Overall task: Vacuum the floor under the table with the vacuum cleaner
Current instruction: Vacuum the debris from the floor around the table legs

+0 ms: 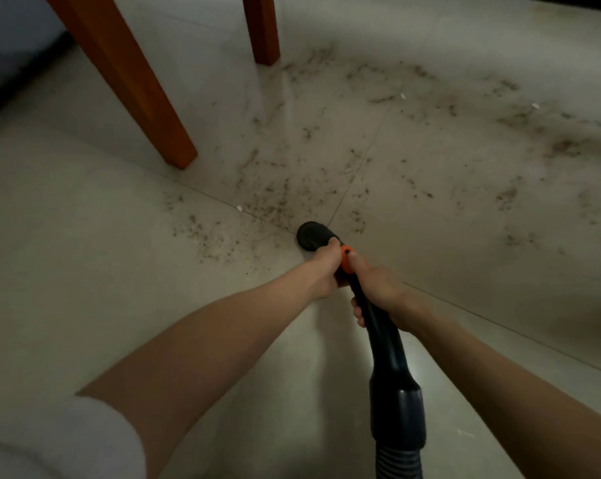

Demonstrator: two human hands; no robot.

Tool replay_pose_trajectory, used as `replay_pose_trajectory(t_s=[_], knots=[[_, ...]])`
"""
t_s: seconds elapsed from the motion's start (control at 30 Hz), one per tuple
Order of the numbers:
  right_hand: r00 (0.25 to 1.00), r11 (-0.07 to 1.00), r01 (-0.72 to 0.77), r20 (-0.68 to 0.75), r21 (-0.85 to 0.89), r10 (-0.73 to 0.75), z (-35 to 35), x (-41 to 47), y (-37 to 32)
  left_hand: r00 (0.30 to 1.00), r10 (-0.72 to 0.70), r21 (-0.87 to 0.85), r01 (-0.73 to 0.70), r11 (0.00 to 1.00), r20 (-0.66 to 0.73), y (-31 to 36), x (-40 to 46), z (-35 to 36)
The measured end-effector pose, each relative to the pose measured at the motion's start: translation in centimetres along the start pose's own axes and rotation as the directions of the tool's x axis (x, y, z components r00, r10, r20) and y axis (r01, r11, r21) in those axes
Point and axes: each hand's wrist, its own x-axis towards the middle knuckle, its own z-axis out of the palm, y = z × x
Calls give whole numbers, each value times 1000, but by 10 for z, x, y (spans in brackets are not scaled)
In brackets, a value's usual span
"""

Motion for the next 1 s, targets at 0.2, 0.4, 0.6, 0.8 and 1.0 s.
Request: replay_pose_trajectory(t_s=[0.2,0.4,0.6,0.8,1.0], knots=[[1000,1000,16,18,-18,-16,-7,3,1,1000,28,-131,-27,991,3,-14,3,0],[999,996,0,48,-92,5,-4,-3,-4,998,54,-198,-44,979,41,-23,7,-11],[998,987,-22,48,-160,30,0,-6,-27,992,100,-256,-79,963,72,-20,-1,-20],[993,976,-84,67,-201,99,10,-13,-39,990,113,-326,-78,942,89,-17,-12,-29],[983,955,-105,114,-279,141,27,-23,-38,993,110,-376,-90,922,33,-30,-15,-49]])
